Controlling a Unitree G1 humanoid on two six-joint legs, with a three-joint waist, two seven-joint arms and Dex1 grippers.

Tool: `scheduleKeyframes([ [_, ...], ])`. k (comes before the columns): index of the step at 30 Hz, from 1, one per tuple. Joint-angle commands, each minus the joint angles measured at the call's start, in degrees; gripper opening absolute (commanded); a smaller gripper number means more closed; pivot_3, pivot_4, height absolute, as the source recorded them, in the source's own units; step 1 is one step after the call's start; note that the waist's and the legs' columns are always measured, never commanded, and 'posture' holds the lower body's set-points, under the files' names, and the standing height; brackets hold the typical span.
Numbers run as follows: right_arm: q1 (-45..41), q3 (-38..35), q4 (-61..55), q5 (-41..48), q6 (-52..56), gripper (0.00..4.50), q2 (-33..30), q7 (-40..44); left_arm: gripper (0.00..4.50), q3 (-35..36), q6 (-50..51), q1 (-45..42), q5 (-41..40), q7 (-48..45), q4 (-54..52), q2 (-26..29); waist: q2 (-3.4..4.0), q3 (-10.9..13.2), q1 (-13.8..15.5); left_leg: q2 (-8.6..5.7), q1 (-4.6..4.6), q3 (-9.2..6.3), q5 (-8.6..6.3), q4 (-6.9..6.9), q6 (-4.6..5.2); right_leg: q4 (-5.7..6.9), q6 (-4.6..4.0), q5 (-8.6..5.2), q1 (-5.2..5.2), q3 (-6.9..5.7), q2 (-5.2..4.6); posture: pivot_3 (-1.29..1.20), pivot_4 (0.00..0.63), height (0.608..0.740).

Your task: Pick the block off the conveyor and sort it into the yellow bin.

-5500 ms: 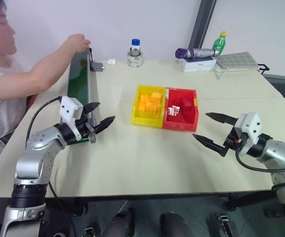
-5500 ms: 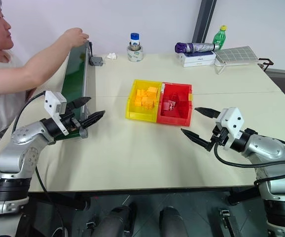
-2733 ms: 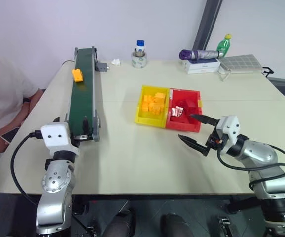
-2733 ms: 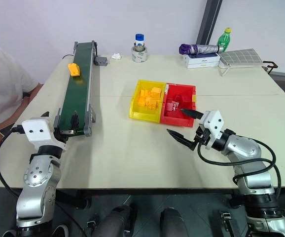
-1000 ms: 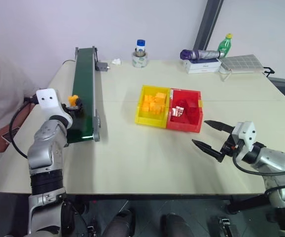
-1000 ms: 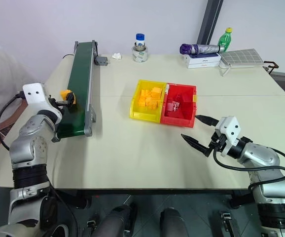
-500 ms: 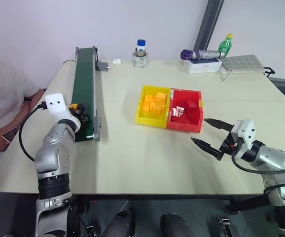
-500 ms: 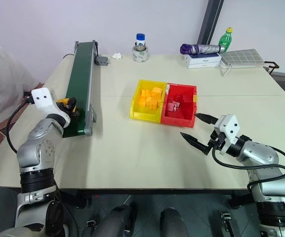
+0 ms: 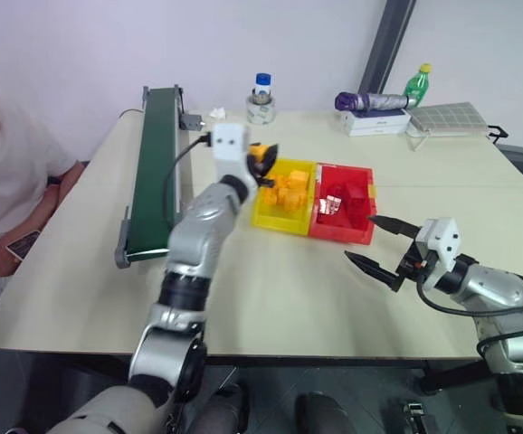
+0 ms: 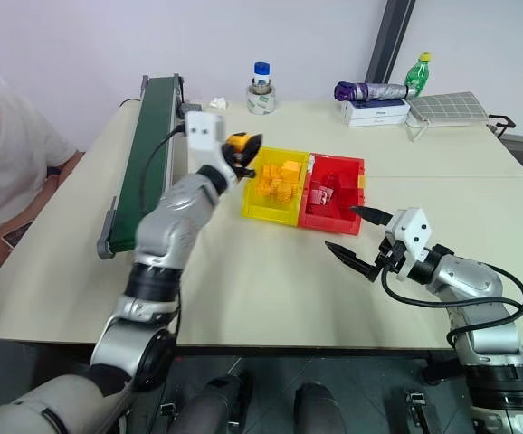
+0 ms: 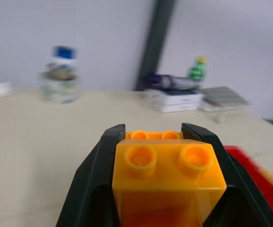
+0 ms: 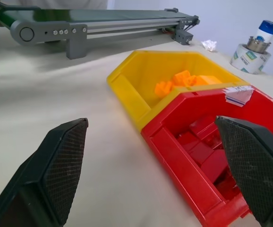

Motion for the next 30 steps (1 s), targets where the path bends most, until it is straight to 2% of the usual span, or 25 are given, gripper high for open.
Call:
scheduleKeyframes([
  [1,2.1,-2.2,-4.38,0.43,-0.29,4.5,-0.19,-1.38,1.37,-0.21,-9.08,-5.85,2.63,-0.12,12.98,-2.28,0.0,0.0,0.06,0.0,-0.02,0.01,-0.03,-0.02,0.04,-0.07,0.15,0.08,-0.02,0.01,0.0,0.0,0.15,0.74],
  [4,4.23,-3.02,-6.45,0.6,0.16,4.5,-0.31,-2.6,1.37,0.41,-13.81,-8.73,2.56,-2.05,20.09,-3.83,0.0,0.01,0.41,0.0,-0.09,0.03,-0.11,-0.08,0.16,-0.22,0.26,0.09,-0.03,0.0,0.0,0.0,0.15,0.74],
  [6,5.45,-3.48,-7.5,0.69,0.33,4.5,-0.35,-3.18,2.43,1.1,-15.96,-10.19,2.23,-2.99,23.09,-4.21,0.0,0.01,0.55,-0.04,-0.1,0.07,-0.15,-0.07,0.23,-0.23,0.37,0.1,-0.03,0.01,-0.02,0.0,0.15,0.74],
  [9,6.36,-3.66,-8.45,0.74,0.65,4.5,-0.33,-3.77,3.75,0.97,-18.15,-11.23,3.09,-3.02,25.01,-4.03,-0.01,0.01,0.68,-0.06,-0.1,0.06,-0.16,-0.05,0.24,-0.24,0.43,0.12,-0.01,0.01,-0.02,0.0,0.15,0.74],
  [10,6.47,-3.64,-8.55,0.77,0.71,4.5,-0.33,-3.86,4.36,1.13,-18.35,-11.1,2.72,-3.74,24.48,-3.9,0.0,0.01,0.65,-0.06,-0.1,0.07,-0.16,-0.05,0.24,-0.24,0.43,0.13,0.0,0.01,-0.02,0.0,0.15,0.74],
  [11,6.48,-3.58,-8.55,0.78,0.74,4.5,-0.33,-3.93,4.48,1.15,-18.54,-10.63,2.42,-4.71,23.19,-3.53,0.0,0.01,0.63,-0.07,-0.09,0.07,-0.16,-0.02,0.24,-0.24,0.44,0.13,0.02,0.01,-0.02,0.0,0.15,0.74],
  [13,6.39,-3.46,-8.44,0.74,0.74,4.5,-0.37,-4.0,4.48,1.37,-18.23,-9.15,1.6,-6.29,19.7,-2.71,0.0,0.01,0.55,-0.07,-0.07,0.07,-0.16,0.01,0.24,-0.24,0.44,0.13,0.05,0.01,-0.01,0.0,0.15,0.74],
  [17,5.73,-3.5,-7.76,0.89,0.72,4.5,-0.65,-3.68,4.48,0.16,-9.71,-0.32,-0.83,-12.26,3.02,2.95,0.02,0.0,-0.1,-0.07,-0.04,0.08,-0.16,-0.01,0.24,-0.23,0.44,0.14,0.06,0.05,-0.02,0.0,0.15,0.74],
  [21,4.25,-2.63,-6.06,0.77,0.4,4.5,-0.84,-2.52,4.48,0.17,5.85,14.64,-9.09,-22.45,-23.0,15.93,0.08,-0.02,-1.81,-0.03,-0.01,0.06,-0.16,-0.1,0.24,-0.2,0.44,0.14,0.01,0.09,0.01,0.0,0.15,0.74],
  [26,1.9,-1.99,-3.19,0.71,-0.03,4.5,-1.36,-0.39,4.48,10.21,14.28,27.07,-19.1,-29.12,-39.03,30.88,0.12,0.0,-1.91,0.05,0.0,0.01,-0.15,-0.11,0.21,-0.17,0.1,0.06,0.01,0.13,0.03,0.0,0.15,0.74],
  [30,-0.12,-1.48,-0.96,0.71,-0.13,4.5,-1.71,1.48,4.48,18.85,15.5,36.25,-21.54,-33.48,-39.72,40.01,0.25,-0.07,-2.15,0.05,0.07,0.03,-0.16,-0.08,0.2,-0.21,0.0,0.09,0.14,0.17,0.01,0.0,0.15,0.74],
])
